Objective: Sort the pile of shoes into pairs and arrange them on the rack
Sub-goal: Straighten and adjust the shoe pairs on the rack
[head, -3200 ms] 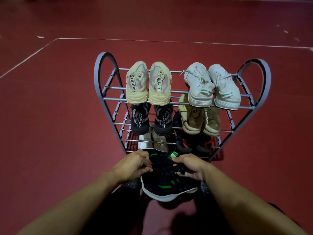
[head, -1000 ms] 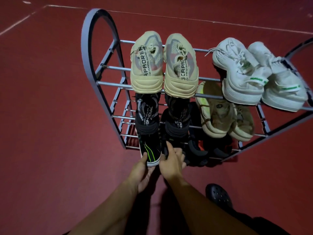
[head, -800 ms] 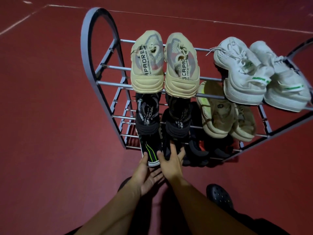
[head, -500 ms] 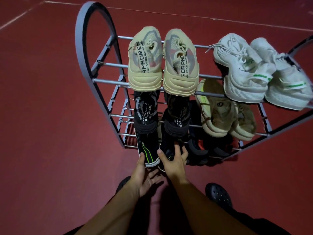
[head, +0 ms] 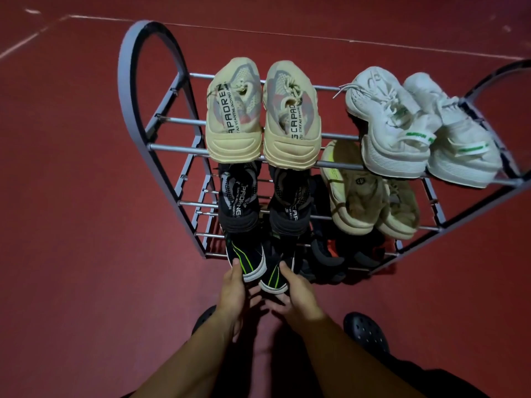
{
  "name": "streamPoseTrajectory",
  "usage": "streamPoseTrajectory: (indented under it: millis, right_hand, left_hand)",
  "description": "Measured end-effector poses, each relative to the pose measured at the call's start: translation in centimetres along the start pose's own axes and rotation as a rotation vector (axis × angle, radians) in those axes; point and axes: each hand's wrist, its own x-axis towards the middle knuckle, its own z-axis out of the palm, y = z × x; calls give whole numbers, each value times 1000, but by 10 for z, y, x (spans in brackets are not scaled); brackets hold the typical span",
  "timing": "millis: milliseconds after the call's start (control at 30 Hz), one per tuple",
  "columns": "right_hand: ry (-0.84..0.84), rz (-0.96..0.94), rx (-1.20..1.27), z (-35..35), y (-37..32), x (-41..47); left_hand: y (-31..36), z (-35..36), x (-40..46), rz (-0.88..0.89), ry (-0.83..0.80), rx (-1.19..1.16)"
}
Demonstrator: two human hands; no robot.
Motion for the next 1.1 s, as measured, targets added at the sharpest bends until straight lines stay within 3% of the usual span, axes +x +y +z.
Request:
streamPoseTrajectory:
  millis: [100,333,767,1100]
  right_hand:
    - [-51,-11,167,-4,4,-6]
    - [-54,-21,302,-10,6,-15]
    - [-36,-205,102,-9,-7,-25]
    - [20,-319,-53,2,-11,4]
  left_hand:
    - [5,3,-2,59,18,-4]
    - [16,4,-9,-45,-100,-285]
    - [19,1,-9,149,-73,-234]
    - [30,-18,15,264,121,-78]
